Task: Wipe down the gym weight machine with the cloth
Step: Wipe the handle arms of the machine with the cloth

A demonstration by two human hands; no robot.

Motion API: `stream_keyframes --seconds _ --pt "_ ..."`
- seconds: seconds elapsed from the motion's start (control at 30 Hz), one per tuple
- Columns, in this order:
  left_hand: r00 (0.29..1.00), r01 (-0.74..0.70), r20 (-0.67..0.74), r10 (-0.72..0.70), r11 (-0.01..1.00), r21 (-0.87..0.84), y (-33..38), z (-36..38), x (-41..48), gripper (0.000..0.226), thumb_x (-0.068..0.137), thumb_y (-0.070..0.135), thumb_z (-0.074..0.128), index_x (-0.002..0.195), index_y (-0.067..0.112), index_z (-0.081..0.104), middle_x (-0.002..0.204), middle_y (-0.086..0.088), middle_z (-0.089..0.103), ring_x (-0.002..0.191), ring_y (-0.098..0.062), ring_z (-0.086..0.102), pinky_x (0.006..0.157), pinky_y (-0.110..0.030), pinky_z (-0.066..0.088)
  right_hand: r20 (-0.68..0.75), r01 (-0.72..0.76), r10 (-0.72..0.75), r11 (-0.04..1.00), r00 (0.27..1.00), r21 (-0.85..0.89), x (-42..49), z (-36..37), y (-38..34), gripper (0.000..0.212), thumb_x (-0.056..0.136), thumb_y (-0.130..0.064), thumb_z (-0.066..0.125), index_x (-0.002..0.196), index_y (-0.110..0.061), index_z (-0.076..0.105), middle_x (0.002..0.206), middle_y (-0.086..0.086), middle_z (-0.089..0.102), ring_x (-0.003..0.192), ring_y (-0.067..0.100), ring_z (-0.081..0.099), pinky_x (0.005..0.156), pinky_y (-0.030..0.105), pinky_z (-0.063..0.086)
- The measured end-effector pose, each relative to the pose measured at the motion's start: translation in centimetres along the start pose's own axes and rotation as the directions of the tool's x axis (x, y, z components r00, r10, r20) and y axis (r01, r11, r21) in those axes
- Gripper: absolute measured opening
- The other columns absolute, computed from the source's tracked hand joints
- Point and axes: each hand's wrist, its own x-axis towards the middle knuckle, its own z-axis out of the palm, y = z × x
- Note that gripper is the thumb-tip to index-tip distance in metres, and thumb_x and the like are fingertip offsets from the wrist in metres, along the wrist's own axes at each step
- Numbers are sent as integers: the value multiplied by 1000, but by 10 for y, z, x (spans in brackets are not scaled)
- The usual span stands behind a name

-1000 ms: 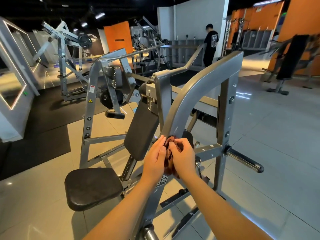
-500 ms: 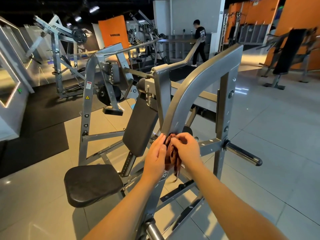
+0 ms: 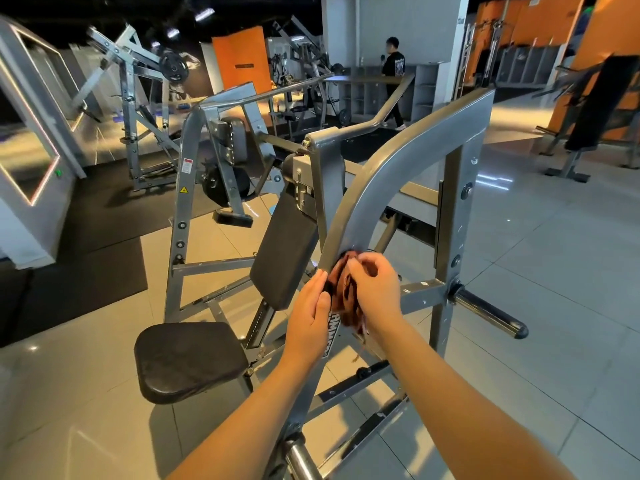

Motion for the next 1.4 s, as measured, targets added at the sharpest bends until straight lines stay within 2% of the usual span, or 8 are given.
stream_keyframes --seconds 0.13,0.37,0.73,0.83,0.97,1.1,1.23,1.4 --pt "999 20 -33 -20 1000 6 3 4 -1 41 110 28 35 149 38 34 137 44 30 128 29 28 102 4 23 -55 46 -42 995 998 83 17 7 -13 3 102 -38 53 104 -40 52 104 -9 66 97 10 66 79 29 58" --pt "993 65 -100 -63 998 13 7 16 -8 44 110 29 36 154 28 35 148 25 35 136 13 30 116 -18 25 102 -185 189 982 977 -45 11 0 23 23 102 -29 56 120 -13 58 108 2 67 102 18 66 76 23 53" --pt "959 173 -222 -175 984 -26 15 32 -22 43 109 25 38 152 26 39 147 20 39 132 14 36 111 -6 28 264 145 -109 982 958 -120 17 -14 18 8 100 -31 60 106 -28 57 104 -6 64 98 8 61 86 39 60" --pt "946 199 -255 -201 979 -34 16 37 -32 43 109 21 40 152 21 40 150 15 41 137 5 36 107 -1 26 391 172 -90 968 916 -182 12 -20 34 9 98 -27 65 106 -23 63 104 -4 65 99 9 60 90 30 55" --pt "921 244 -293 -257 966 -83 13 41 -39 43 109 24 40 152 21 43 150 7 47 137 -5 43 116 -29 38 352 379 -304 910 885 -167 29 -25 20 15 98 -23 65 112 -20 68 111 -7 61 101 2 52 84 1 36" --pt "903 252 -333 -273 962 -105 11 49 -41 39 109 24 40 148 24 44 145 5 51 132 -5 48 108 -21 44 392 488 -389 851 834 -193 31 -17 29 17 98 -20 66 114 -17 69 114 -4 62 107 7 52 92 11 40" --pt "881 267 -382 -279 960 -86 10 61 -40 43 108 31 38 151 29 37 151 4 44 139 -9 42 118 -40 38 541 547 -369 810 756 -211 14 -14 59 19 98 -20 65 116 -20 72 113 -3 65 106 9 56 97 27 51" --pt "885 291 -373 -279 956 -24 8 61 -43 49 104 40 37 151 28 38 151 5 44 139 -8 41 117 -44 39 499 401 -260 894 827 -198 30 -35 41 18 100 -25 62 116 -23 71 113 -4 63 97 -1 53 88 6 39"
